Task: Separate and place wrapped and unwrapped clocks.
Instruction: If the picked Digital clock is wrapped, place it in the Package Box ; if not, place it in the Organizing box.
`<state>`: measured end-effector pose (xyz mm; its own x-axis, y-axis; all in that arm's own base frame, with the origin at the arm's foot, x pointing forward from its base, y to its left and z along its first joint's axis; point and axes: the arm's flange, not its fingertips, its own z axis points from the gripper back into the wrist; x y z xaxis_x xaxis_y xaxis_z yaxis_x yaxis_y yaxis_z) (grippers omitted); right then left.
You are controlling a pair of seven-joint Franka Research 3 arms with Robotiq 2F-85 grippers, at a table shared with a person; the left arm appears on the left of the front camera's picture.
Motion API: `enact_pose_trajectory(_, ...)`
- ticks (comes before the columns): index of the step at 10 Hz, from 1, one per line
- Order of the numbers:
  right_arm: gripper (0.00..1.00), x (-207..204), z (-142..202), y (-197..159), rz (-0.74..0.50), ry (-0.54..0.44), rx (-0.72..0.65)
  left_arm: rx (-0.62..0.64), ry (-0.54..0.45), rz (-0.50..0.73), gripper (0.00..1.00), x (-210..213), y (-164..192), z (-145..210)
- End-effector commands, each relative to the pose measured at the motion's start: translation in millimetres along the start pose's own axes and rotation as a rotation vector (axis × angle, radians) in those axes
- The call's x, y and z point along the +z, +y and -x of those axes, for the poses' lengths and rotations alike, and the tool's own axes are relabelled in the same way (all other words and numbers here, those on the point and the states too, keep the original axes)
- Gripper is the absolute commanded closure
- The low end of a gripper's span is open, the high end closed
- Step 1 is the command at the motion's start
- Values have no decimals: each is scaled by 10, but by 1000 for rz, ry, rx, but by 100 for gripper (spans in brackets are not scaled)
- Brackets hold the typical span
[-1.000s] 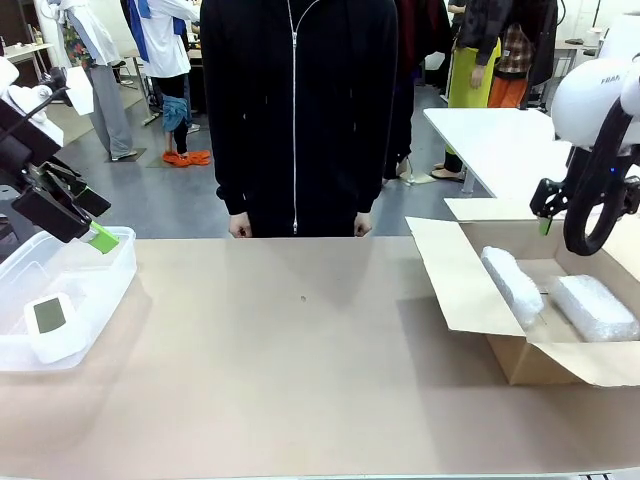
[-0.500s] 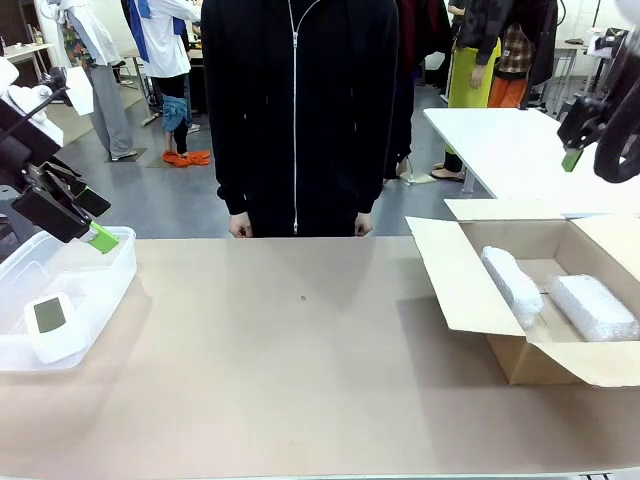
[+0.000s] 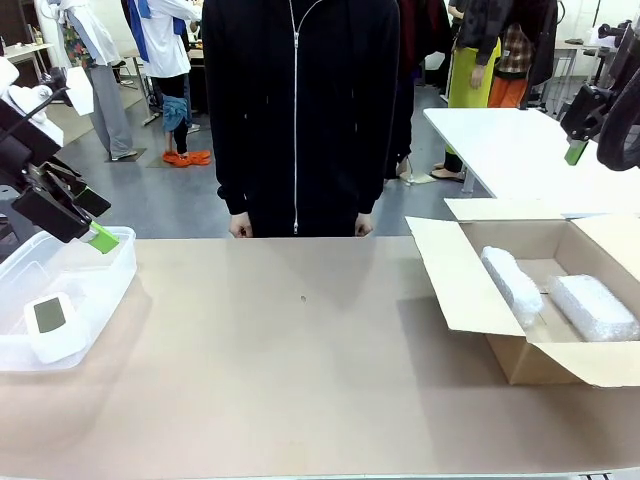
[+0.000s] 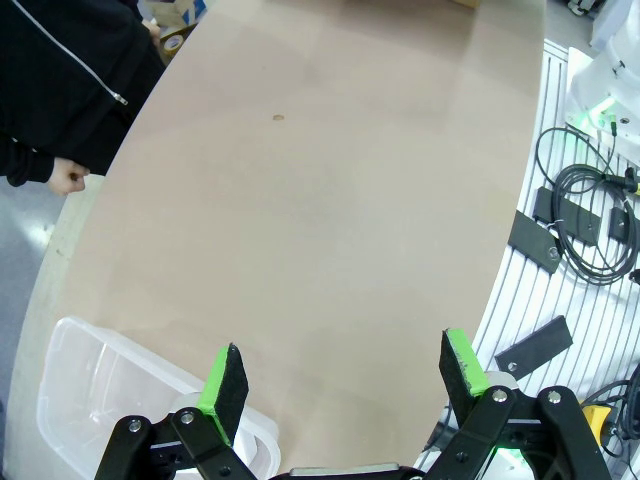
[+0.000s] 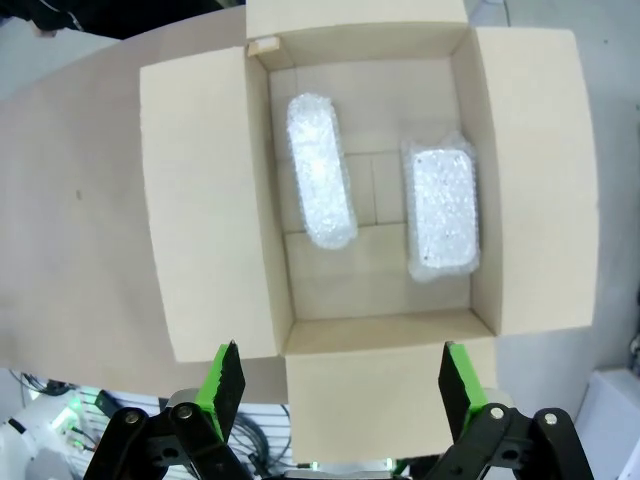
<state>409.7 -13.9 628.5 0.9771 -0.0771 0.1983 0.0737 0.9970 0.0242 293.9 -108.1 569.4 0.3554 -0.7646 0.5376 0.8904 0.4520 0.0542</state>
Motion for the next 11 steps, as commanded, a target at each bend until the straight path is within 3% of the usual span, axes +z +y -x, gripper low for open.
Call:
enact_pose_trajectory(1,0,-56,-8,-16,1,-14,-1,5,0,-14,0,-12,-7,-4)
enact_pose_trajectory(11,0,-56,-8,-16,1,-14,-1,5,0,-14,0,-12,-7,-4)
